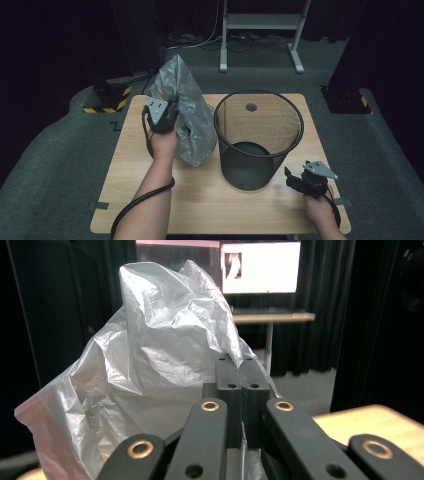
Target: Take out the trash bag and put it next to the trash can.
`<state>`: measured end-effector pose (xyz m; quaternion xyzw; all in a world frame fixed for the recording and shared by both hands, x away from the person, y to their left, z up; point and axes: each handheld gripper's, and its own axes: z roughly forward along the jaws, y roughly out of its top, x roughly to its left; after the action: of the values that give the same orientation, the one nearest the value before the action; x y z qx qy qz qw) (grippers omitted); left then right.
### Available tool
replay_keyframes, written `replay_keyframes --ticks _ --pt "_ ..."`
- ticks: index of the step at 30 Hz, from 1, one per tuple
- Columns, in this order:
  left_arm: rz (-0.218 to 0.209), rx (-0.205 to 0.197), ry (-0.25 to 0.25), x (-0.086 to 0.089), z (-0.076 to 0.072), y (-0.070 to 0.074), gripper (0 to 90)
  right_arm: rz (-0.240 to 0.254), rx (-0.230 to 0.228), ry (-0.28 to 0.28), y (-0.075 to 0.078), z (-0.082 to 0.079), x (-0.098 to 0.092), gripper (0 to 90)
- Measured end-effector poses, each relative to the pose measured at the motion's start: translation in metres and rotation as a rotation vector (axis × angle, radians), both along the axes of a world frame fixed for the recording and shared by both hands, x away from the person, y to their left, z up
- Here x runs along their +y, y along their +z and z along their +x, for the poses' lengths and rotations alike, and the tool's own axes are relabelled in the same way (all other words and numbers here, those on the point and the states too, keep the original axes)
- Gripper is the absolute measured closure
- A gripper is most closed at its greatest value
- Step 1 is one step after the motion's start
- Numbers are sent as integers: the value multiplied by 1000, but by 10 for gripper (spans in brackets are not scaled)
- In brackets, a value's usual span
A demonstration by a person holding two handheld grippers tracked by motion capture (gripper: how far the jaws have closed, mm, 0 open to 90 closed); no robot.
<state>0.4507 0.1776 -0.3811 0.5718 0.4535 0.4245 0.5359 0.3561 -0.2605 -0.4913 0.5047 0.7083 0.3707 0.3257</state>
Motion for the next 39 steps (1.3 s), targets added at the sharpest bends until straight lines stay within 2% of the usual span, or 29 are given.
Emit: replay_keyframes --ticks 2,4,8,12,13,14,15,17,18,20,23,28,32,36,39 --pt "14 40 3 -6 1 -17 893 6 13 0 -2 0 0 204" --pt "9 91 10 -10 1 -32 885 3 15 6 -3 0 0 205" --pt "-6 156 -8 -13 -2 -47 829 4 21 3 -4 1 0 205" --pt "-20 188 -43 -12 -8 -48 741 -12 31 10 -6 2 3 207" --pt "-27 212 -54 -12 -8 -48 689 -15 30 12 -6 2 4 207" --pt "-20 219 -61 -12 -10 -47 630 -20 29 15 -6 2 4 207" --pt "-27 216 -68 -11 -13 -46 576 -21 31 16 -6 2 5 207" --pt "-39 232 -84 -9 -17 -43 448 -26 34 20 -7 2 6 207" --pt "-51 230 -92 -8 -21 -41 390 -29 35 18 -7 2 6 206" --pt "-44 205 -92 -4 -30 -35 306 -19 39 -6 -9 3 6 206" --pt "-35 210 -111 -1 -42 -28 227 4 77 -35 -12 6 6 206" --pt "-28 180 -141 11 -66 -15 220 2 106 -46 -18 10 2 206" --pt "-47 194 -158 27 -84 -11 225 -6 110 -39 -18 11 4 206" --pt "-19 235 -139 43 -98 -25 229 -24 113 -24 -19 11 6 206" --pt "-20 285 -125 58 -106 -46 231 -34 115 -12 -19 11 8 205"
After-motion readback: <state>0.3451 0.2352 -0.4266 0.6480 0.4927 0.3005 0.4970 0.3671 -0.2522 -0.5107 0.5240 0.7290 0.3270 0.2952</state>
